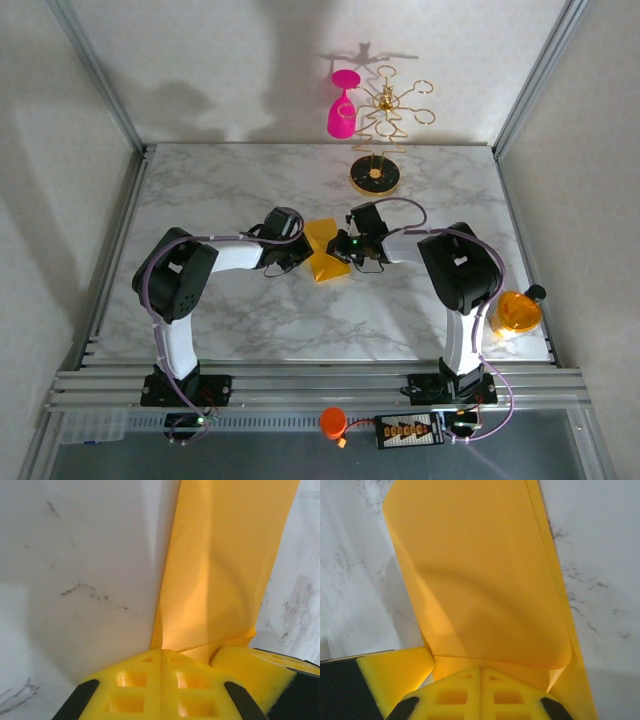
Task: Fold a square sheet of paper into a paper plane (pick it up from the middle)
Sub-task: Fold the triangle a second time at the center of the table.
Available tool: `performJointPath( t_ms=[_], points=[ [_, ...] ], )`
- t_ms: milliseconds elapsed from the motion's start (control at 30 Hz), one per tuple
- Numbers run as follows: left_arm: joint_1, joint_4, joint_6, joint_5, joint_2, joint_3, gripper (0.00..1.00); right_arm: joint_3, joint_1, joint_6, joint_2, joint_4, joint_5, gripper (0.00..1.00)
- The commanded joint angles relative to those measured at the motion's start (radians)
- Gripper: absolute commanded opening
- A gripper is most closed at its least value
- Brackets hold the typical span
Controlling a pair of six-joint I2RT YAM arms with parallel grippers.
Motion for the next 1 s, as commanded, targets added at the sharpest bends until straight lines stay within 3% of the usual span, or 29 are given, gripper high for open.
performJointPath(
  t_ms=[0, 200, 500, 700, 967],
  points=[
    [-0.004, -0.088, 0.018, -0.029, 0.032, 0.029, 0.0, -0.045, -0.002, 0.024, 0.021, -0.021, 0.044, 0.0],
    [-0.013, -0.084, 0.017, -0.033, -0.053, 0.05, 0.0, -0.087, -0.001, 0.064, 0.015, -0.003, 0.083, 0.0],
    [-0.078, -0.012, -0.063, 0.019, -0.182, -0.067, 0.05, -0.092, -0.001, 0.072, 0.018, -0.022, 0.101, 0.0],
    [-0.128, 0.023, -0.081, 0.08, -0.139, -0.101, 0.08, -0.091, 0.0, 0.072, 0.022, -0.026, 0.099, 0.0],
    [-0.124, 0.017, -0.072, 0.057, -0.076, -0.102, 0.09, -0.073, -0.001, 0.059, 0.026, -0.048, 0.094, 0.0]
  ],
)
